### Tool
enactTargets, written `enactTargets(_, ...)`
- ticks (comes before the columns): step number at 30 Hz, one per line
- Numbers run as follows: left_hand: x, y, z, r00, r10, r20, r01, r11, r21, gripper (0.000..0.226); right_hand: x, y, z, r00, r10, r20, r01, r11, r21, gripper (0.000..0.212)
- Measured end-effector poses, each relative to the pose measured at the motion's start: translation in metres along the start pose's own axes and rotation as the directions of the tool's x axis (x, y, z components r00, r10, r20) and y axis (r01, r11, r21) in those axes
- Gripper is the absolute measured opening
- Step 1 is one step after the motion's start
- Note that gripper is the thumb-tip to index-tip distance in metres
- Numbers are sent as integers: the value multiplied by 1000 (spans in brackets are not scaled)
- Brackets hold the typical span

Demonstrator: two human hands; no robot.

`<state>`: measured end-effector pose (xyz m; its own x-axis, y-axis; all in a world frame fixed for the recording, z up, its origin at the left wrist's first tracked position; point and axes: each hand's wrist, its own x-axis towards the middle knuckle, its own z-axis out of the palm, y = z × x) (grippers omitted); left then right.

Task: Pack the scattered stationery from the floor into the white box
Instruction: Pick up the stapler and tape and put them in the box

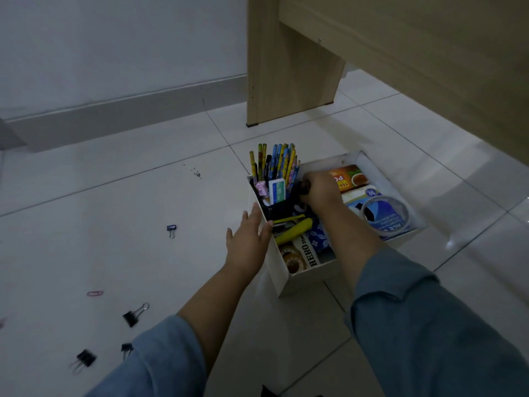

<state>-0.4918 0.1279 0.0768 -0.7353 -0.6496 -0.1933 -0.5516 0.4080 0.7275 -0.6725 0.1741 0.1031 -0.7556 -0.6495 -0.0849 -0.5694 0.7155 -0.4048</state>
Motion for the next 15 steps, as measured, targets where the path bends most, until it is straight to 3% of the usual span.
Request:
enactTargets(4, 0, 0, -1, 1000, -10, 4, 10, 1000, 13, 56, -8, 8, 0, 995, -39, -92, 48, 994, 98, 15)
enactTargets(8, 0, 2, -2, 1000, -13, 4, 13, 1000, 9, 56, -20, 14, 1, 976, 39, -213, -8, 990, 142, 16)
enactTargets(15, -1, 3, -3, 999, -32, 5, 32, 999, 5, 55, -22, 4, 10, 975, 157, -157, -156, 988, 13, 22)
